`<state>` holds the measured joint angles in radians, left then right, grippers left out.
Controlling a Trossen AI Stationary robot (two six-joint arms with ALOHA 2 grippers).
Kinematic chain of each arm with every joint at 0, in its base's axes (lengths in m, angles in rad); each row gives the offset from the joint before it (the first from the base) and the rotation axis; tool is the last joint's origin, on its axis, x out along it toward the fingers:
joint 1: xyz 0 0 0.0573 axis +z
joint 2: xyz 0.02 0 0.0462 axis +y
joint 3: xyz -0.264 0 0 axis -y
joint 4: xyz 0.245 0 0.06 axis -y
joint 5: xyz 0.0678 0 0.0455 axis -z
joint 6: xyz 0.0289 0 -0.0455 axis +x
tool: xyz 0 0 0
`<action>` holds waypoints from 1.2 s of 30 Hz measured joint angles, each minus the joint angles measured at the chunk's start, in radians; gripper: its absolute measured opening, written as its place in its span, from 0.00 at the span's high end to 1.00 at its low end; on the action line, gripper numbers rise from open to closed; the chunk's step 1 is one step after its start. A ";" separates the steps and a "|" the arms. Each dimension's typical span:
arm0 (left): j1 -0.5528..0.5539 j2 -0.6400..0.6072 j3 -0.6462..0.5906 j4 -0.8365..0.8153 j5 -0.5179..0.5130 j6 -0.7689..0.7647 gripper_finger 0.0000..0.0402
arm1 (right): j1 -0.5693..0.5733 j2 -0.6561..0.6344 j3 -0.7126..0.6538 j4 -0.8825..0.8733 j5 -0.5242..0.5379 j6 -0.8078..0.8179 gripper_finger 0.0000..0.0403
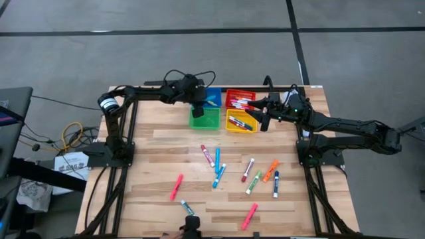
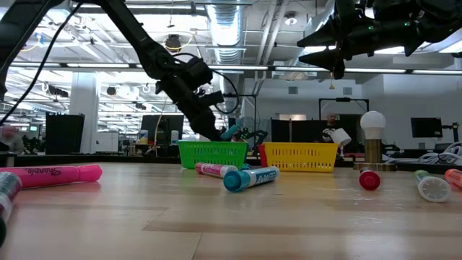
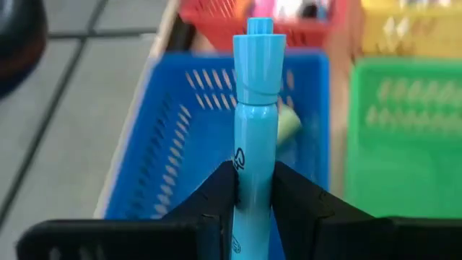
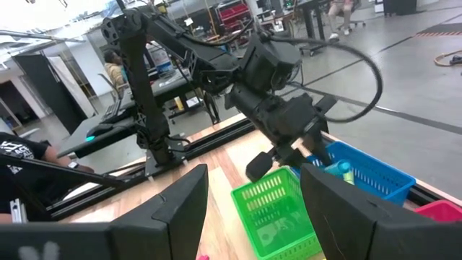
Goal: Pick & Place Markers
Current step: Put the left blue highlighter into the blue basket, then put the left pink highlighter into the blue basket
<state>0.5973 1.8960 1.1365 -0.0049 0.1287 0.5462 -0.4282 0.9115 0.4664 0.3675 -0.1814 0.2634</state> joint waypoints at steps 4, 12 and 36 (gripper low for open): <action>0.004 -0.004 -0.001 -0.005 0.000 0.025 0.81 | 0.000 0.000 0.000 0.000 0.002 -0.001 0.48; 0.006 -0.004 -0.001 -0.014 0.000 0.026 0.80 | 0.000 0.000 0.000 0.000 0.004 -0.001 0.48; 0.001 -0.099 0.003 0.009 -0.093 0.026 0.58 | 0.000 0.000 0.000 0.000 0.004 -0.001 0.48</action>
<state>0.5981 1.7968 1.1393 0.0044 0.0357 0.5723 -0.4286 0.9115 0.4664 0.3676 -0.1776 0.2626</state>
